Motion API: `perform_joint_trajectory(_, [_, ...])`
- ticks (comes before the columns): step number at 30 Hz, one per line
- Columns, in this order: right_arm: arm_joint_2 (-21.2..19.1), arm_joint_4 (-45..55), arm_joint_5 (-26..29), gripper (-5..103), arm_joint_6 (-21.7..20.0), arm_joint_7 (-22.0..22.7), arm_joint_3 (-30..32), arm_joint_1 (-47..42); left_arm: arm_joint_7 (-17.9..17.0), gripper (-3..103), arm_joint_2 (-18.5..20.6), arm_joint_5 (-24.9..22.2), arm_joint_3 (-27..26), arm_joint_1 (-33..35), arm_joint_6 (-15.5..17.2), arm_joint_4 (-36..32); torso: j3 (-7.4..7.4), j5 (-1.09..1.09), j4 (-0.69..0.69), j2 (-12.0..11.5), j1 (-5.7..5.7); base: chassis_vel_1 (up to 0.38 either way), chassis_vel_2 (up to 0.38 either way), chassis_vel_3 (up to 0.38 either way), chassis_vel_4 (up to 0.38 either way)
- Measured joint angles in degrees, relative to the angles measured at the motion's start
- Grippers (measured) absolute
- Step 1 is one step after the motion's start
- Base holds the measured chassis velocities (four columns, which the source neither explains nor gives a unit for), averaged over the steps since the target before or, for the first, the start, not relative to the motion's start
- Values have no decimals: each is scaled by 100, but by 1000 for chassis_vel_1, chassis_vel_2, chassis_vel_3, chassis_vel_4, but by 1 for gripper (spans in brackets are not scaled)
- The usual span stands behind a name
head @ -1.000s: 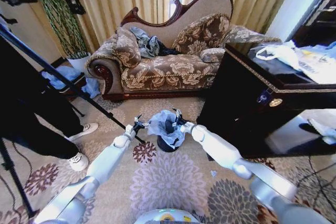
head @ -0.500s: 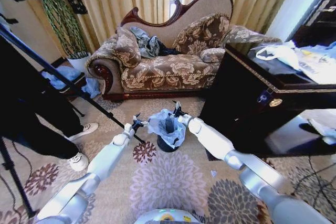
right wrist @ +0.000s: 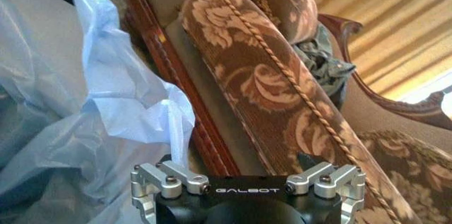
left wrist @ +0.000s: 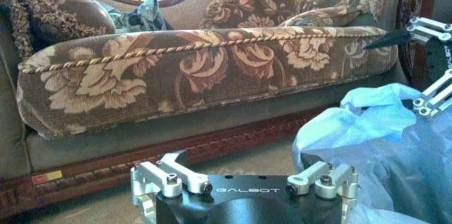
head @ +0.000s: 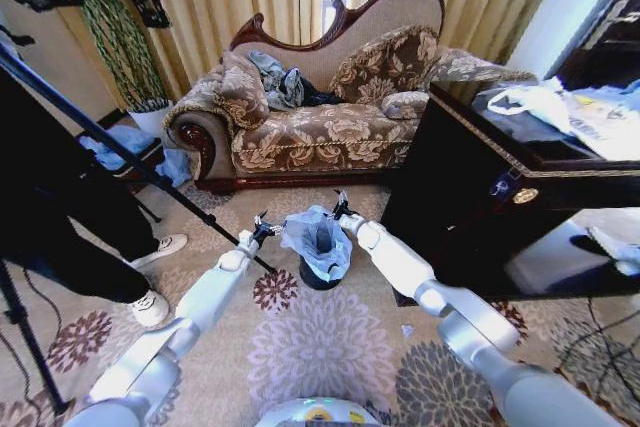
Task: Place a garbage bag over the trash bin.
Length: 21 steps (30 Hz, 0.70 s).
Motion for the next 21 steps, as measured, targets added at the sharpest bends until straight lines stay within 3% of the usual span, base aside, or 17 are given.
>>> perform_joint_trajectory(6, [-1, -51, -113, 100, -38, 163, 125, -90, -153, 102, -81, 10, 0, 0, -35, 47, -1, 0, 0, 0, 0, 0, 0, 0, 0])
perform_joint_trajectory(13, [136, -471, -385, 100, -9, 567, 441, -211, -557, 98, -319, 103, 25, -148, -208, 466, -1, 1, 0, 0, 0, 0, 0, 0, 0])
perform_joint_trajectory(21, [170, -726, -475, 100, 87, 820, 573, -291, -728, 96, -510, 204, 17, -232, -275, 761, -1, 0, 0, 0, 0, 0, 0, 0, 0])
